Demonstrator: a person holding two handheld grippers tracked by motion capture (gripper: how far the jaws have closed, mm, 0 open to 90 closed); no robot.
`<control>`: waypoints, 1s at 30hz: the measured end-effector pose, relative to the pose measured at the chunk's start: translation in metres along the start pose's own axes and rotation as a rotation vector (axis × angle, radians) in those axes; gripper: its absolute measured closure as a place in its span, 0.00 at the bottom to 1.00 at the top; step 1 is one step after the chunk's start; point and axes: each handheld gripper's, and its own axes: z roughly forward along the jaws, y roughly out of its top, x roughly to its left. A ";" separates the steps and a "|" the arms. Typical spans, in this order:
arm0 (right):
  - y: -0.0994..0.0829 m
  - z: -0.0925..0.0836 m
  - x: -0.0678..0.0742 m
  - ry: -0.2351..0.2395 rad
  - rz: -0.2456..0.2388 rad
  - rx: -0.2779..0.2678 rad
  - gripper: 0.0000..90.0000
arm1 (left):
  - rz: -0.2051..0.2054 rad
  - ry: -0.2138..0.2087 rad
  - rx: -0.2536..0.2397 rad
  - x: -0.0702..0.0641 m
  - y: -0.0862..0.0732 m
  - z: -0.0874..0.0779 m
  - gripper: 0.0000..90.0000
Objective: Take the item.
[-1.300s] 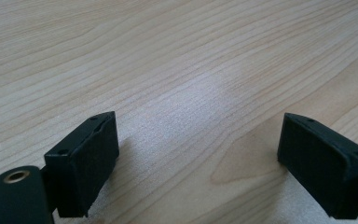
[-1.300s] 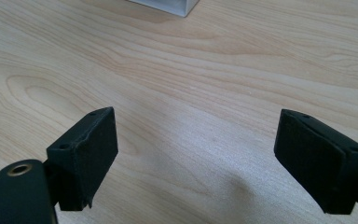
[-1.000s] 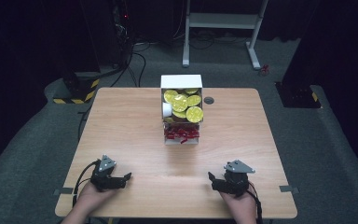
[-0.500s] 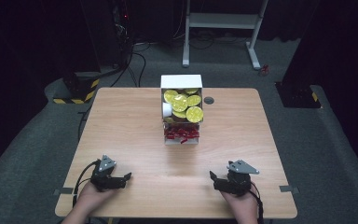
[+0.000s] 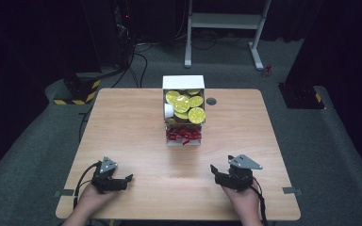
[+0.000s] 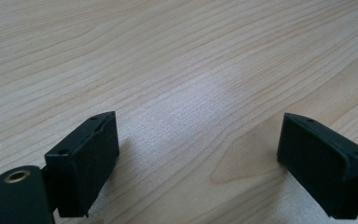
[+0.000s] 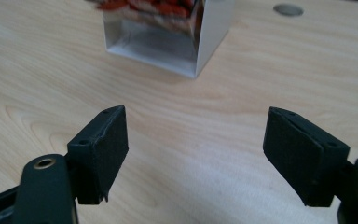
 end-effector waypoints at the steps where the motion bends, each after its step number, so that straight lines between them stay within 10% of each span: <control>1: 0.004 -0.001 0.001 0.000 -0.004 -0.010 0.23 | 0.001 0.000 0.000 0.000 0.000 0.000 0.14; 30: 0.079 -0.016 0.021 0.011 -0.038 -0.154 0.23 | 0.006 0.001 0.002 0.000 0.000 0.000 0.15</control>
